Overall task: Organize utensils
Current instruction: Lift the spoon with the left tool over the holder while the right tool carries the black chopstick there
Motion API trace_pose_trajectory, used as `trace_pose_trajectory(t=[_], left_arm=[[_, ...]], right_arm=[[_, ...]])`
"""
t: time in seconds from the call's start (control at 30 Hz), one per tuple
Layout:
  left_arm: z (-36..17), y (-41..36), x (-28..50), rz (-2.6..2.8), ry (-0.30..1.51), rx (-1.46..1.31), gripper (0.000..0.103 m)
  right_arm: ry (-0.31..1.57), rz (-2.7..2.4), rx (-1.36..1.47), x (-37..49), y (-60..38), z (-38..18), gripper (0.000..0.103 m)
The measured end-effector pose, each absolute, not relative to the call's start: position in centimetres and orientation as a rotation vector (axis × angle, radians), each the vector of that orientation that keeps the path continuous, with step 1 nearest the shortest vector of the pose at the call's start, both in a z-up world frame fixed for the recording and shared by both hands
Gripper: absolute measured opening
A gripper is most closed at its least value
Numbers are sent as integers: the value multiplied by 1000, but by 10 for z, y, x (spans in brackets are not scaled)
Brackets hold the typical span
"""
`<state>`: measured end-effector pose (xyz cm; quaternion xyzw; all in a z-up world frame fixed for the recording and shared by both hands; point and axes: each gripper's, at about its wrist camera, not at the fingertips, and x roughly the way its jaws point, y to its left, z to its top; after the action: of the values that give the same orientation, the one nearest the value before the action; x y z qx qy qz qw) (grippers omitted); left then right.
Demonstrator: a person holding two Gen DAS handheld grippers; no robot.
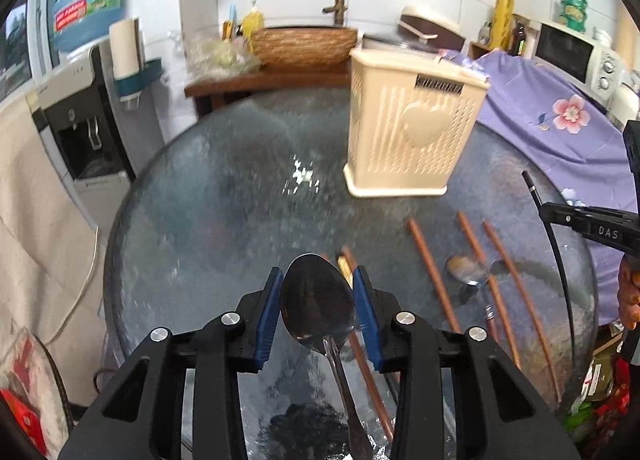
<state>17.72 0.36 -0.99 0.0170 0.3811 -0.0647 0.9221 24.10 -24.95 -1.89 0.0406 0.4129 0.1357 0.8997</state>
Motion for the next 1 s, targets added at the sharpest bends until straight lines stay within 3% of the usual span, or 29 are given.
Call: trace_pose_trajectory(t=[0.7, 1.0], left_arm=[[27, 7, 176, -216, 662, 28, 35], [68, 0, 184, -249, 572, 34, 35]], right_arm=[[731, 354, 94, 217, -263, 41, 8], [654, 379, 76, 217, -260, 89, 8]])
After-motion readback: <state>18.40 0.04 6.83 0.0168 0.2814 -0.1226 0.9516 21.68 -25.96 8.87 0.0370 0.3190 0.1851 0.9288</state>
